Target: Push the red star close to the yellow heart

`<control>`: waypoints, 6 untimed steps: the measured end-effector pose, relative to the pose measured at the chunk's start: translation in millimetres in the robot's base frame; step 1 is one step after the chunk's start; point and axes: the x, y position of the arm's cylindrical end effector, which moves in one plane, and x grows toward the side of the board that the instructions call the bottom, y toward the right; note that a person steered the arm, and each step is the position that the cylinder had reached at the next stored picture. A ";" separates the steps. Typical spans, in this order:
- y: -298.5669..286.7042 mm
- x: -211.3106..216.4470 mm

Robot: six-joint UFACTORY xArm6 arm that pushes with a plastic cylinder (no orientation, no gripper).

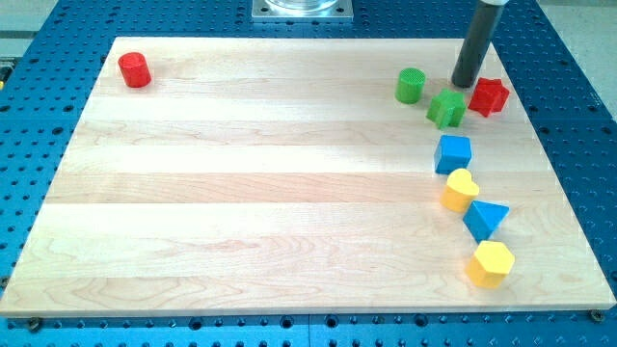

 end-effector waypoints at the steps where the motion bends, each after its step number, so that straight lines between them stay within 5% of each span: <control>1: 28.7 31.0; 3: -3.9 74.6; 4: 2.2 50.7; 5: 4.8 106.3; 6: -28.6 113.8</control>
